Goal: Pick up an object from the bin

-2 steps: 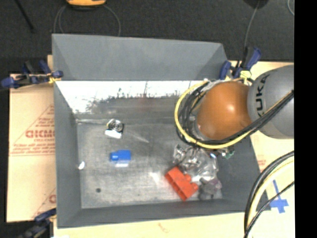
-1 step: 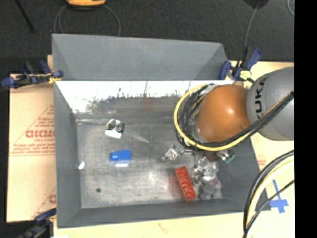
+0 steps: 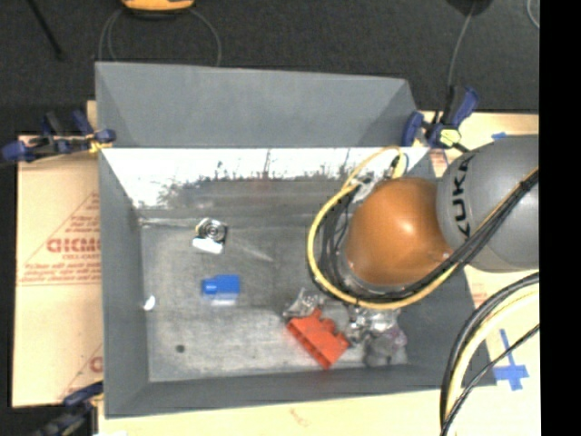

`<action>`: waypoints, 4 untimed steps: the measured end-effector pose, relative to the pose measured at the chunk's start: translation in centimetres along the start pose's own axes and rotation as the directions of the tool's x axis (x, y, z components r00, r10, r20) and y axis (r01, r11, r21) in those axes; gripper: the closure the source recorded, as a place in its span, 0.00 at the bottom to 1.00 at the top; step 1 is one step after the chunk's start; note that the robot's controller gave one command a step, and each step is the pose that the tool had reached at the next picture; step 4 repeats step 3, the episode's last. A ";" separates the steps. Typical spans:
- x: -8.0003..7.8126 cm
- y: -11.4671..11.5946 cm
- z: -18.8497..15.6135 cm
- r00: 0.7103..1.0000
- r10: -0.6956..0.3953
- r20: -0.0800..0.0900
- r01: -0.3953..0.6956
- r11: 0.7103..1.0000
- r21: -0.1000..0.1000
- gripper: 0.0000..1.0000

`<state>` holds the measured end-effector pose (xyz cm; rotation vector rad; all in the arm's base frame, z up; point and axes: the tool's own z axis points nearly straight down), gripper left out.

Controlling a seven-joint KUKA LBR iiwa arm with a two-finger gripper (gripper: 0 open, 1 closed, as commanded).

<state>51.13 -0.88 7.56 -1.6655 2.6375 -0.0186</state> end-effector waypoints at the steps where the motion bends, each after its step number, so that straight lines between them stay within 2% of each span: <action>1: -2.0 3.0 -0.3 0.975 -0.223 0.007 0.223 0.975 0.017 0.00; 2: -2.0 2.9 -0.3 0.975 -0.222 0.008 0.222 0.975 0.017 1.00; 3: -1.7 2.4 -14.3 0.944 -0.331 -0.003 0.331 0.944 -0.015 1.00; 4: -1.7 2.4 -14.3 0.944 -0.331 -0.003 0.331 0.944 -0.015 1.00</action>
Offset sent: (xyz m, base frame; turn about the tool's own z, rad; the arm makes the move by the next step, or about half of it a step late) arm -0.0310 0.0315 -0.0056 -0.2229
